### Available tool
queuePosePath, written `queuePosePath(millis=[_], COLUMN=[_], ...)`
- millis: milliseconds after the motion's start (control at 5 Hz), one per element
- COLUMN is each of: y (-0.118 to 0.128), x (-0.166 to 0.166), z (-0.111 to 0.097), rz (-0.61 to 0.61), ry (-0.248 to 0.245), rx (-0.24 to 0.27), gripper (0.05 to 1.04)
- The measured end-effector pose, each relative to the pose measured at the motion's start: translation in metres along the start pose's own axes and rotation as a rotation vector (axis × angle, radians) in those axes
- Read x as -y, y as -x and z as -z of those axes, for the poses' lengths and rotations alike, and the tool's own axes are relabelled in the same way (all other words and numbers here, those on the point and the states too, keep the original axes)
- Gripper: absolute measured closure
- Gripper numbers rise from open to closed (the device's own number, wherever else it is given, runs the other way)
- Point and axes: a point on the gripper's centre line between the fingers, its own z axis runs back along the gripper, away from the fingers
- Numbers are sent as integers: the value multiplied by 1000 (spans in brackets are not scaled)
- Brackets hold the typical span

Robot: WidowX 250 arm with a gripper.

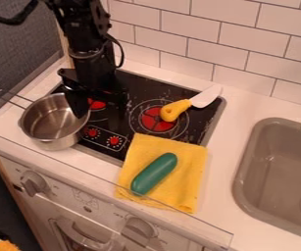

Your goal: Pick up the knife and place it at the left burner

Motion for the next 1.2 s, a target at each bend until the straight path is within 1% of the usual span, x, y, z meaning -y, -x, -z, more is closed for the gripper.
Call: queuePosePath(millis=[200, 400, 600, 800, 1000, 1200], y=[3, -19, -43, -65, -76, -86], x=[2, 24, 45, 69, 76, 74], z=[8, -1, -3, 7, 30, 49], rz=[-7, 22, 60, 114, 135, 140], ry=[10, 31, 35, 54, 33, 16], rx=[-32, 2, 14, 6, -33, -59], gripper=[82, 82, 82, 82, 82, 87])
